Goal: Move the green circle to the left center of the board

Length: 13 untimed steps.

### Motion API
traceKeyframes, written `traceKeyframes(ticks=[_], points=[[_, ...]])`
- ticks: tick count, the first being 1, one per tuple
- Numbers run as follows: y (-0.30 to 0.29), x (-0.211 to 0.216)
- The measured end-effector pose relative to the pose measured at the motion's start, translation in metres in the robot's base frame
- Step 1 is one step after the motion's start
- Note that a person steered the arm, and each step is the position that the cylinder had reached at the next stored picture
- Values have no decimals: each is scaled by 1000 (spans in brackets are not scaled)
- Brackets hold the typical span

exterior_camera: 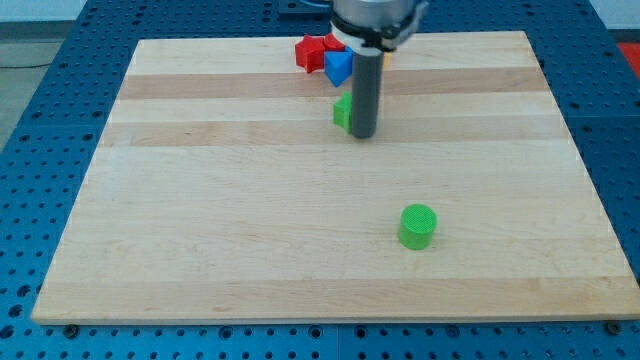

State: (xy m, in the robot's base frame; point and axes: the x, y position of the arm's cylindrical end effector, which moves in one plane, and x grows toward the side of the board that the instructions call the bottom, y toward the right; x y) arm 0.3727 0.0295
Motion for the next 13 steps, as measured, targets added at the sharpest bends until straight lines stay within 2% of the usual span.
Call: traceKeyframes(ticks=[2, 3, 4, 5, 6, 7, 8, 9, 13], points=[[-40, -66], [-51, -77], [-51, -69], [-16, -37], [55, -16], [111, 56], [126, 134], [126, 161], [110, 162]])
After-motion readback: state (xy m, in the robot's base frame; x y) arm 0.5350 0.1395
